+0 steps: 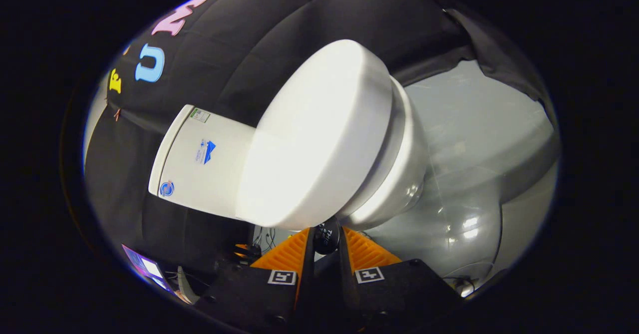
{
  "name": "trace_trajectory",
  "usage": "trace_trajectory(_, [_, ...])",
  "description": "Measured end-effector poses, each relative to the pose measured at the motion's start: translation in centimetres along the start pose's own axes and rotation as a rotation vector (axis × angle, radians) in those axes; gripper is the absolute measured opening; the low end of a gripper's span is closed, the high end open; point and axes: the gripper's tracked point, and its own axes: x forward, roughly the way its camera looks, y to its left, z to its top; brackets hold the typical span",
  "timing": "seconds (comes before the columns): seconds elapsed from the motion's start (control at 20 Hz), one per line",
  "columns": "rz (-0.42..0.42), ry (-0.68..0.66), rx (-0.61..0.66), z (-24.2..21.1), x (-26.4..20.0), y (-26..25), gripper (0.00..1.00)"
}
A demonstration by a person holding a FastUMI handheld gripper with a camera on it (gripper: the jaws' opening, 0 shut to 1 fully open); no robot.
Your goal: Open the toilet lid.
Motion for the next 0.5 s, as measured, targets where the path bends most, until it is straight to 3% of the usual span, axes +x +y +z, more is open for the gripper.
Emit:
trace_trajectory(0.15, [-0.046,0.012,-0.050,-1.4,0.1,-0.6,0.28])
trace_trajectory(0.25, [-0.036,-0.024,0.060,1.2,-0.8,-0.6,0.06])
trace_trajectory(0.5, [-0.012,-0.054,-0.019,1.4,-1.6,0.7,0.06])
